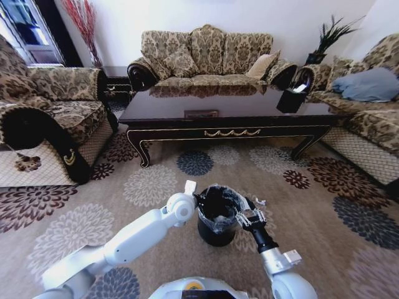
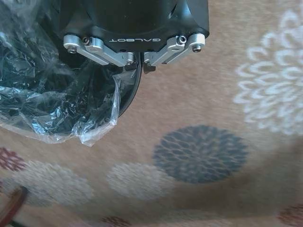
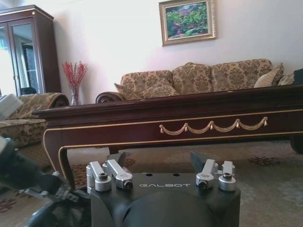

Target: Move to the front of the table and pick up the trash from the floor, then place it into the trash bin.

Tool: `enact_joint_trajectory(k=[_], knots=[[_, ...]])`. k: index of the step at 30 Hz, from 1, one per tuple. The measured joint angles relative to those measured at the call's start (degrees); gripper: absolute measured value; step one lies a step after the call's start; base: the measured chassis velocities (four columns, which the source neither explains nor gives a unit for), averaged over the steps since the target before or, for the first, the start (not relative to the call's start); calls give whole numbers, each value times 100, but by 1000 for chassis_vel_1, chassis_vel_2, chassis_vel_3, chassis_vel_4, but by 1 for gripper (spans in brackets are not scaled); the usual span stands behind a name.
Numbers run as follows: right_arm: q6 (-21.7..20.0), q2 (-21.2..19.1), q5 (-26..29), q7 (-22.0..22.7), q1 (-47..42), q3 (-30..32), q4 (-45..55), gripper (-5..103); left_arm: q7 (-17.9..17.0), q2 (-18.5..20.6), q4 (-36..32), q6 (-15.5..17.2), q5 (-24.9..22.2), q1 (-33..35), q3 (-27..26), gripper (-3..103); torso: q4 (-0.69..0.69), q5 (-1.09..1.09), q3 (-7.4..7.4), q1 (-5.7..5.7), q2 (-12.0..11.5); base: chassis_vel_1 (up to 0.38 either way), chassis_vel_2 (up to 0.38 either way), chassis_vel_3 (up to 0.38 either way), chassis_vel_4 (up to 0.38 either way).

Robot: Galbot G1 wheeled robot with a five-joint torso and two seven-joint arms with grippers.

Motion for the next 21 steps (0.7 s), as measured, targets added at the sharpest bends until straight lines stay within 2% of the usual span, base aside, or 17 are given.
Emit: enact_joint_trajectory(k=[1, 2, 3, 4, 5, 7, 8, 9, 10, 15, 21], knots=[[0, 0, 16, 3, 6, 11, 0, 76, 5, 14, -7, 1, -1, 11, -28, 5, 0, 0, 0, 0, 0, 0, 0, 0, 0], [-5, 1, 205, 45, 87, 138, -28, 87, 48, 149, -49, 14, 1, 122, -297, 5, 3, -1, 0, 0, 0, 0, 0, 0, 0], [-16, -2, 335, 65, 145, 230, -65, 93, 116, 252, -63, 27, -6, 209, -486, 5, -3, -1, 0, 0, 0, 0, 0, 0, 0], [-16, -2, 335, 65, 145, 230, -65, 93, 116, 252, -63, 27, -6, 209, -486, 5, -3, -1, 0, 0, 0, 0, 0, 0, 0], [-29, -14, 456, 75, 200, 323, -106, 93, 162, 377, -66, 35, 10, 316, -709, 5, -1, -2, 0, 0, 0, 0, 0, 0, 0], [-46, -53, 641, 81, 329, 514, -274, 99, 275, 623, -64, 29, 118, 578, -1189, 5, 1, 0, 0, 0, 0, 0, 0, 0, 0], [-47, -88, 721, 83, 414, 623, -426, 100, 329, 751, -68, 23, 180, 783, -1505, 5, 3, 0, 0, 0, 0, 0, 0, 0, 0], [-47, -88, 721, 83, 414, 623, -426, 100, 329, 751, -68, 23, 180, 783, -1505, 5, 3, 0, 0, 0, 0, 0, 0, 0, 0], [-47, -116, 773, 84, 479, 682, -554, 100, 374, 846, -100, 15, 201, 975, -1755, 5, 5, -1, 0, 0, 0, 0, 0, 0, 0], [-44, -250, 875, 83, 889, 722, -1349, 100, 694, 1217, -290, -46, 384, 1885, -2640, 5, -1, -2, -1, 0, 1, 0, 0, 0, 0], [-45, -406, 903, 85, 1524, 506, -2332, 100, 823, 1364, -390, -145, 597, 2451, -3115, 5, 3, 1, 0, 0, 0, 0, 0, 0, 0]])
